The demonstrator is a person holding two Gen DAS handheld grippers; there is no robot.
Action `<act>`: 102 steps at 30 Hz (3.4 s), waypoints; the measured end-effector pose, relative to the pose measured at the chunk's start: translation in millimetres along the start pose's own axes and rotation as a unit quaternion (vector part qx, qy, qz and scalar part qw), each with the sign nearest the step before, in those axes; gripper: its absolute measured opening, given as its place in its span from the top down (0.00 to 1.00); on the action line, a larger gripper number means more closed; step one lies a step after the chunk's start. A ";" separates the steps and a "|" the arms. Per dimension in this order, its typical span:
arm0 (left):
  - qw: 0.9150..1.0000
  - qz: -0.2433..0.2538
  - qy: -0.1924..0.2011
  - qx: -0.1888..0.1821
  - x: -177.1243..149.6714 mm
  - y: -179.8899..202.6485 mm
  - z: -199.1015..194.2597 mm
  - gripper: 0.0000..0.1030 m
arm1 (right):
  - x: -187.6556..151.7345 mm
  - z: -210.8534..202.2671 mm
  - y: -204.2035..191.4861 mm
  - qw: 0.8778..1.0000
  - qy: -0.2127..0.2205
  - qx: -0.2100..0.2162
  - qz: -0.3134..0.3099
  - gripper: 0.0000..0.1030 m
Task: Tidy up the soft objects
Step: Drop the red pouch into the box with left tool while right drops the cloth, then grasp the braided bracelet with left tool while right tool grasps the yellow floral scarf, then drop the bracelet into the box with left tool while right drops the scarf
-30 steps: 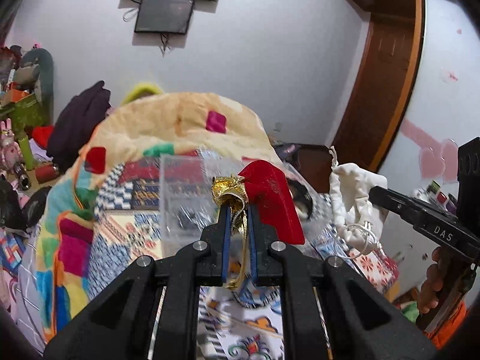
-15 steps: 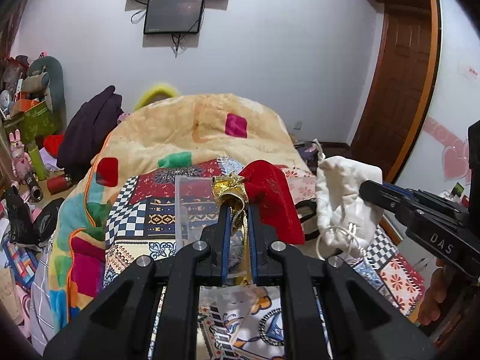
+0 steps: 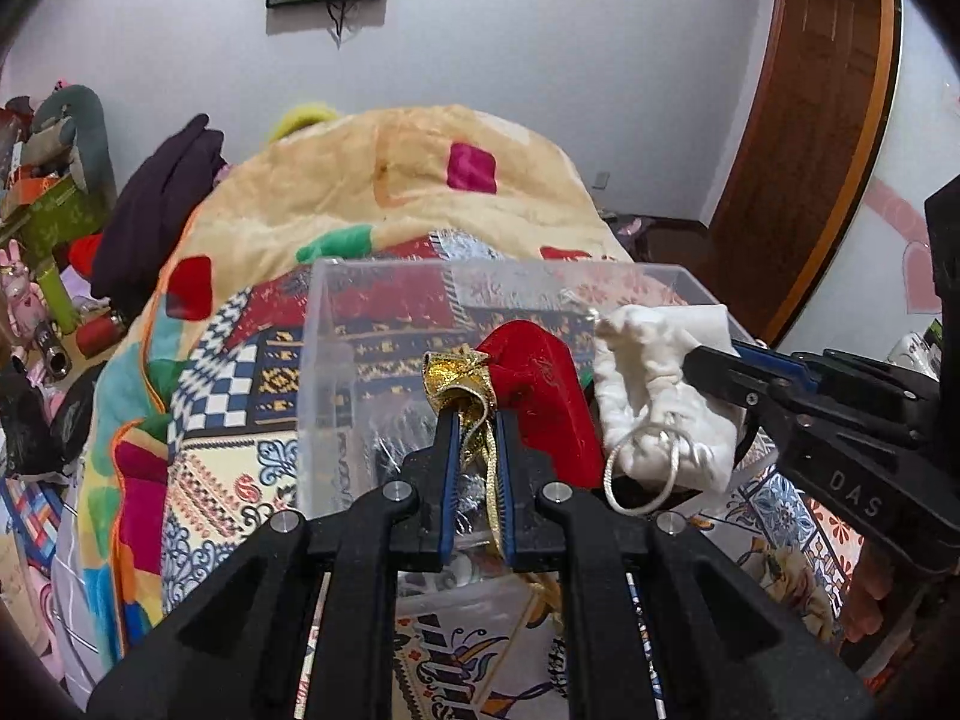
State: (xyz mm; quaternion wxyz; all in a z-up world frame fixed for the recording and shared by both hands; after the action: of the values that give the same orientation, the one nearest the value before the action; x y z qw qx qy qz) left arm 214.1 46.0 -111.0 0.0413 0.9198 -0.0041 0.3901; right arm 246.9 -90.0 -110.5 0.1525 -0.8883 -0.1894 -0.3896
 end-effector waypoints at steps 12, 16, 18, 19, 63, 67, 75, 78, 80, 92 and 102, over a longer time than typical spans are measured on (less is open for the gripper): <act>1.000 0.006 0.008 -0.018 -1.2 6.5 -24.0 0.85 | -4.1 -25.8 5.0 1.000 0.004 -0.001 0.006 0.56; 0.999 0.004 0.030 -0.026 1.1 11.7 -49.1 0.68 | -4.0 -53.2 5.8 1.000 0.027 -0.007 0.008 0.40; 0.999 0.008 0.041 -0.025 2.0 16.1 -61.1 0.62 | -4.4 -68.0 6.1 0.999 0.040 -0.011 0.013 0.28; 0.999 0.010 0.046 -0.025 1.9 18.4 -67.5 0.56 | -3.9 -74.1 6.2 0.999 0.045 -0.013 0.014 0.22; 0.995 0.064 -0.077 -0.002 -93.7 69.2 -1.6 0.51 | -130.7 -46.2 26.3 0.995 -0.098 0.004 0.004 0.70; 0.995 0.073 -0.071 -0.010 -96.5 66.8 -7.6 0.73 | -128.7 -48.2 28.0 0.996 -0.090 0.011 0.012 0.79; 0.996 0.080 -0.042 -0.020 -101.1 65.1 -32.4 0.91 | -115.9 -67.1 25.8 0.998 -0.054 0.024 0.024 0.80; 0.996 0.083 -0.026 -0.021 -96.2 67.4 -42.9 0.92 | -105.2 -77.3 22.4 0.999 -0.033 0.027 0.024 0.80; 0.996 0.082 -0.016 -0.024 -91.7 68.2 -50.7 0.92 | -98.0 -83.8 20.3 0.999 -0.019 0.030 0.024 0.80; 0.996 0.044 0.069 -0.032 -42.4 46.1 -99.8 0.92 | -42.5 -98.0 8.8 0.997 0.060 0.039 0.018 0.80; 0.995 0.028 0.100 -0.015 -5.7 25.6 -93.3 0.92 | -11.3 -73.6 -4.2 0.996 0.072 0.042 0.007 0.80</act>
State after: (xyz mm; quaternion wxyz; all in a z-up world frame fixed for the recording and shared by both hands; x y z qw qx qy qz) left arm 142.2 27.7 -48.6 0.0441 0.8752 -0.0310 0.4807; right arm 191.2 -119.5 -70.7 0.2060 -0.8518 -0.1882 -0.4434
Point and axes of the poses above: each gripper's, at about its wrist camera, not at the fingertips, and z roughly the way its jaws point, y to its right, x to its top, the point moved 1 cm from there along z, roughly the way its jaws point, and after that the axes turned 2 degrees about z, right-handed, at the moved point
